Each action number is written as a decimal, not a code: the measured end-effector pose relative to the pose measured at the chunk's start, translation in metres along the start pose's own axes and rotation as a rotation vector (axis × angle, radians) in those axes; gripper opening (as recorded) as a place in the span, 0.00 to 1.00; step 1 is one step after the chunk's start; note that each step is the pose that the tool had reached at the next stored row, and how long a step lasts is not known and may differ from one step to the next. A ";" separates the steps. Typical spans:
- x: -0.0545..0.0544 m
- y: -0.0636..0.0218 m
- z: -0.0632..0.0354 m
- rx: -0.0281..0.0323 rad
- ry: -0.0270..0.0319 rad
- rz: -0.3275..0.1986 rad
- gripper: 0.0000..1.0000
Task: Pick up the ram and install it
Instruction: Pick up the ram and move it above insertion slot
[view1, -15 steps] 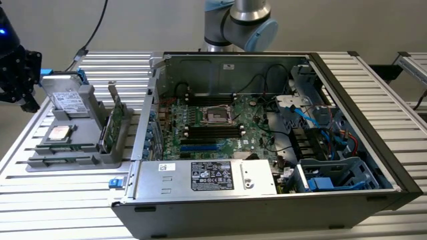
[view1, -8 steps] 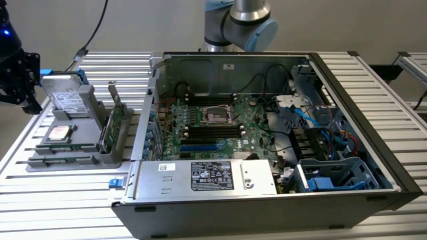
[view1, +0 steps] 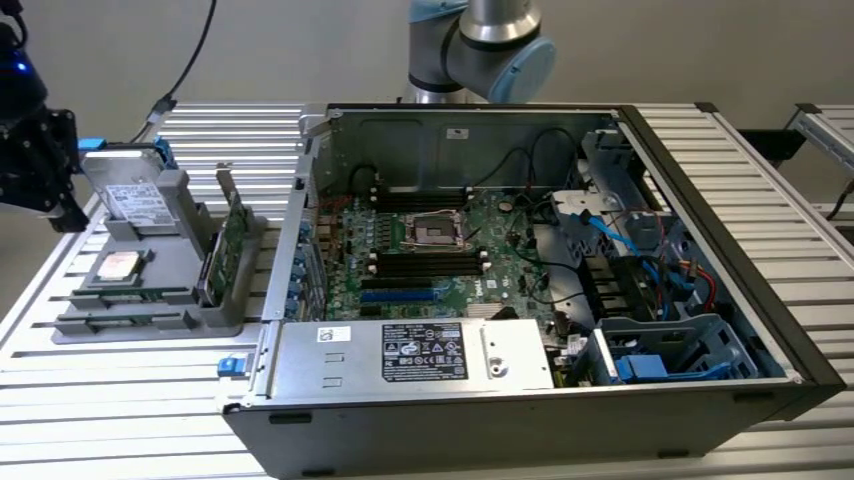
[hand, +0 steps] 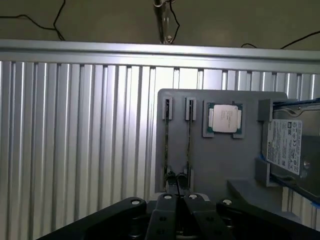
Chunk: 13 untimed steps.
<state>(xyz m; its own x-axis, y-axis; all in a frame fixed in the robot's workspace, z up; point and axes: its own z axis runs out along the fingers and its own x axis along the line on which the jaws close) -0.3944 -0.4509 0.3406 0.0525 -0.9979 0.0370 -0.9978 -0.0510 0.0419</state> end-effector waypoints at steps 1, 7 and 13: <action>0.000 0.0000 0.0004 0.0013 0.0008 -0.016 0.10; 0.000 0.0000 0.0010 0.0054 0.0030 -0.067 0.12; 0.000 0.0007 0.0036 0.0155 0.0038 -0.066 0.36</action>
<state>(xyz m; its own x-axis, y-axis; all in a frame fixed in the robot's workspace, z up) -0.3953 -0.4509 0.3370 0.1187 -0.9922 0.0384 -0.9926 -0.1177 0.0289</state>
